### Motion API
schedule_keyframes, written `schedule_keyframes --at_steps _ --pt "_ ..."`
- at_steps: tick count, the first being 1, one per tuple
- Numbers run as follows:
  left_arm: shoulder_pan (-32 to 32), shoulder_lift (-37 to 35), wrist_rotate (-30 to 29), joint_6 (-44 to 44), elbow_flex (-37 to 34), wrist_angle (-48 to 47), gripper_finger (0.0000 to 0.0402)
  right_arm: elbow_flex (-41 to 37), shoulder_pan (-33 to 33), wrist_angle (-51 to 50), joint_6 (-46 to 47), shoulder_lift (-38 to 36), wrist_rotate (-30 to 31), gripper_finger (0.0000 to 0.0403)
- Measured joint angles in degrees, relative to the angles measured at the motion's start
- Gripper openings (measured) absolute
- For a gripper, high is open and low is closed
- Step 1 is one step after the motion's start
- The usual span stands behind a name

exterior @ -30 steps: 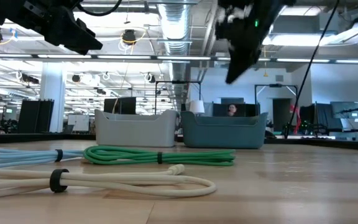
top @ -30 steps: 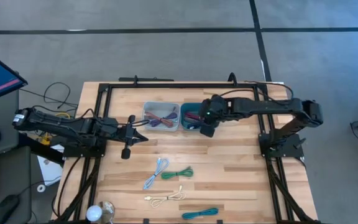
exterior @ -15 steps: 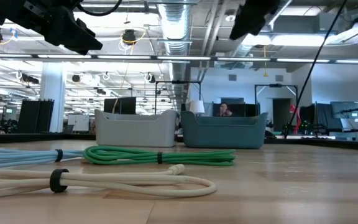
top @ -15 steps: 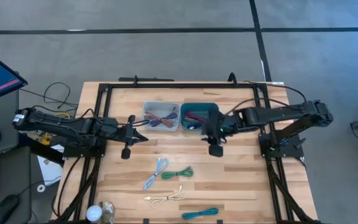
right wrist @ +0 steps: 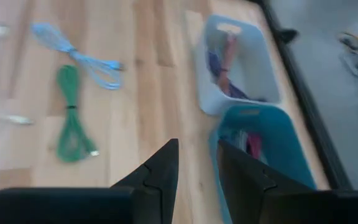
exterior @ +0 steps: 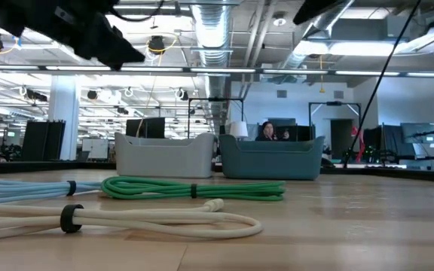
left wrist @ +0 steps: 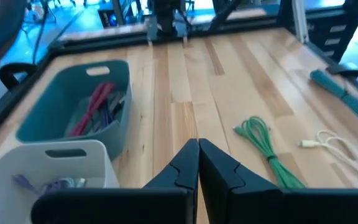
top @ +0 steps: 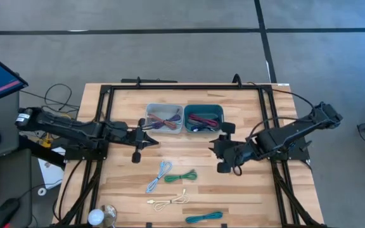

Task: Pick & Place USB Port
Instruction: Put the green charger cable into the white bin

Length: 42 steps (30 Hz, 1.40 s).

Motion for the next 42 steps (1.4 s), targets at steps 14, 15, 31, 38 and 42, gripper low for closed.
schedule_keyframes --at_steps 14,15,31,38,42 --pt "0.0 17.7 0.7 -0.2 0.0 14.6 0.0102 -7.3 10.1 -20.5 31.3 -0.6 25.0 0.009" --pt "0.0 18.1 0.7 -0.2 0.0 15.1 0.0106 -8.5 11.4 -21.5 33.7 -1.2 26.5 0.0085" --pt "0.8 19.0 0.8 -2.2 0.0 22.1 0.0116 -20.9 15.9 -19.0 33.6 -22.6 33.9 0.0016" --pt "3.8 19.0 0.6 -4.6 0.0 22.6 0.0116 -26.8 14.1 -9.4 21.5 -32.6 33.7 0.0013" --pt "4.2 19.0 0.8 -4.7 0.0 23.3 0.0117 -30.8 13.2 0.3 10.1 -37.9 32.9 0.0013"
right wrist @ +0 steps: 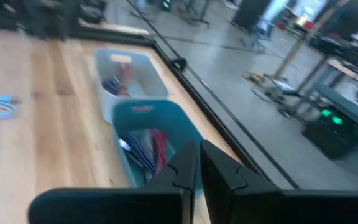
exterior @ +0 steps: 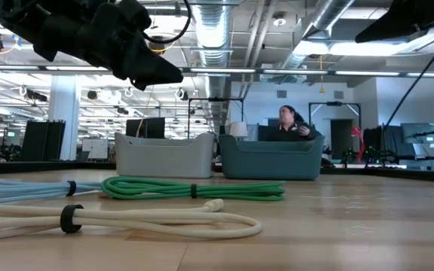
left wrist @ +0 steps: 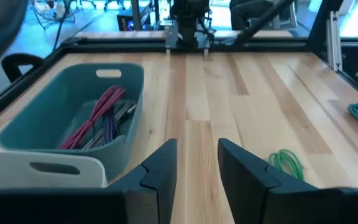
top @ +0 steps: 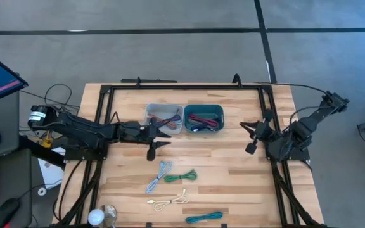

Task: Pick & Place USB Port
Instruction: Put the green charger cable into the white bin

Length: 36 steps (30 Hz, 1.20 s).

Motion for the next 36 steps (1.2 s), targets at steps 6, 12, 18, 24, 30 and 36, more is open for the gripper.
schedule_keyframes --at_steps 6,12,18,24,30,36 --pt "0.0 4.0 3.8 0.0 0.0 6.9 0.0116 -6.5 -3.4 19.2 -18.9 -8.4 -11.4 0.0013" --pt "0.0 13.2 7.9 -2.0 2.0 11.9 0.0116 -12.2 -8.0 29.0 -29.3 -15.0 -22.5 0.0013" --pt "0.0 22.6 11.6 -2.4 7.6 12.0 0.0113 -16.9 -12.1 30.1 -28.5 -19.6 -29.9 0.0013" --pt "0.0 25.3 13.5 -4.0 11.3 12.1 0.0113 -23.5 -14.5 35.0 -28.0 -23.2 -32.6 0.0013" --pt "0.0 25.3 13.3 -7.2 11.4 12.1 0.0128 -29.2 -17.6 38.8 -28.2 -26.2 -30.0 0.0013" --pt "1.3 25.0 6.4 -10.8 11.6 11.6 0.0131 -29.1 -21.0 39.6 -28.4 -26.6 -19.2 0.0013"
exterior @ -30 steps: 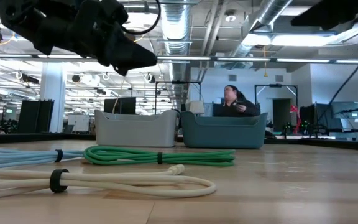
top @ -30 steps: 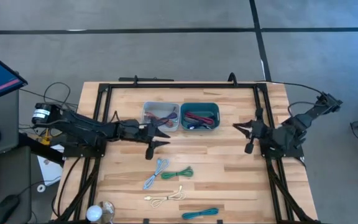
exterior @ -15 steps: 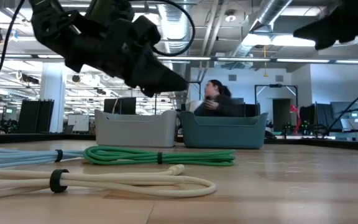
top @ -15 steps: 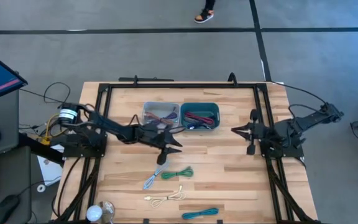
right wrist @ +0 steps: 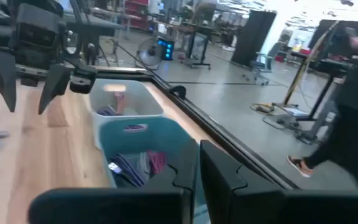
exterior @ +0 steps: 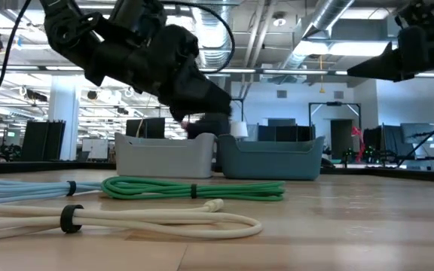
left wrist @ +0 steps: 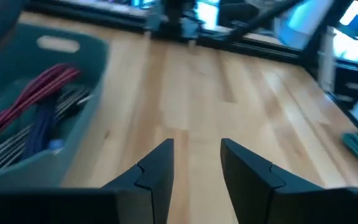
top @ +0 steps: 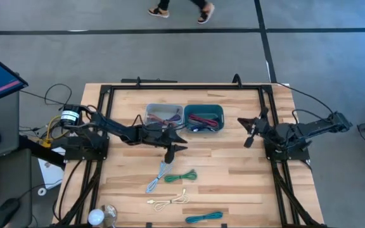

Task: Pick & Place USB Port
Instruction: Put the green charger cable into the white bin

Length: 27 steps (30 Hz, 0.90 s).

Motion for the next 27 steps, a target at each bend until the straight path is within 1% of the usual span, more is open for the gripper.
schedule_keyframes --at_steps 2,4,7,9,12,17,20,24,27 --pt "0.6 0.0 -0.5 -0.9 1.1 -3.8 0.0127 0.0 -0.7 0.0 0.0 0.2 0.1 0.0013" --pt "0.7 0.0 -0.9 0.2 3.5 -10.3 0.0124 0.0 -1.3 0.0 0.0 0.2 0.2 0.0013" --pt "0.6 0.0 -6.0 4.0 7.5 -19.8 0.0122 0.0 -2.0 0.0 0.0 0.2 0.2 0.0013" --pt "0.7 0.0 -9.5 7.7 9.3 -21.7 0.0122 0.0 -2.5 0.0 0.0 0.2 0.2 0.0013" --pt "1.9 0.0 -10.0 10.8 11.4 -21.6 0.0122 0.0 -2.9 -0.1 0.0 0.2 0.2 0.0013" --pt "3.9 0.0 -6.4 10.4 12.8 -21.7 0.0121 0.0 -3.4 -0.1 0.0 0.2 0.2 0.0013" --pt "4.0 0.0 -3.3 7.7 12.8 -21.8 0.0121 0.0 -3.4 -0.1 0.0 0.2 0.2 0.0013" --pt "2.6 0.0 1.9 3.5 12.8 -22.2 0.0121 0.0 -3.4 -0.1 0.0 0.2 0.2 0.0013" --pt "0.2 0.0 2.6 1.7 12.8 -22.3 0.0121 0.0 -3.4 -0.1 0.0 0.2 0.2 0.0013"
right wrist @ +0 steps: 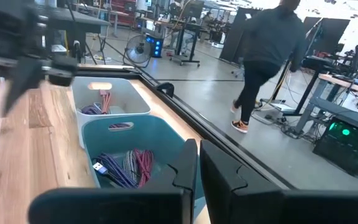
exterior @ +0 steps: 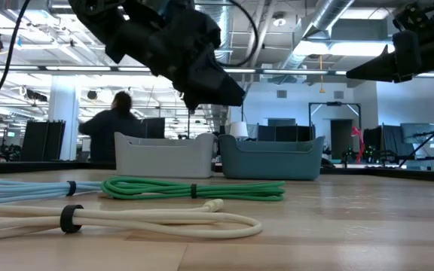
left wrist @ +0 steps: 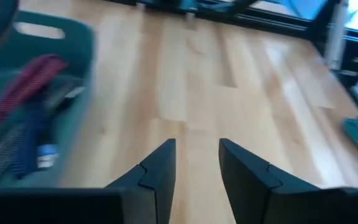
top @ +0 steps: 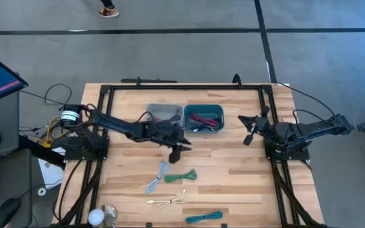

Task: Pick & Place USB Port
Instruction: Put the green charger cable into the white bin

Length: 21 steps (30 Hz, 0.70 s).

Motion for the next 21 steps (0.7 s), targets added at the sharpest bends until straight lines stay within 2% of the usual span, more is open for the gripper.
schedule_keyframes --at_steps 3,12,21 --pt "-3.0 0.0 -0.9 -0.1 0.0 0.0 0.0121 0.0 0.0 0.0 0.0 0.0 0.0 0.0013" --pt "-11.2 0.0 -11.0 -4.6 0.0 0.0 0.0121 0.0 0.0 0.5 0.0 0.0 0.1 0.0013" --pt "-15.3 -0.1 -11.3 -8.5 0.0 -4.1 0.0121 0.0 0.0 0.9 0.0 0.0 0.1 0.0013"
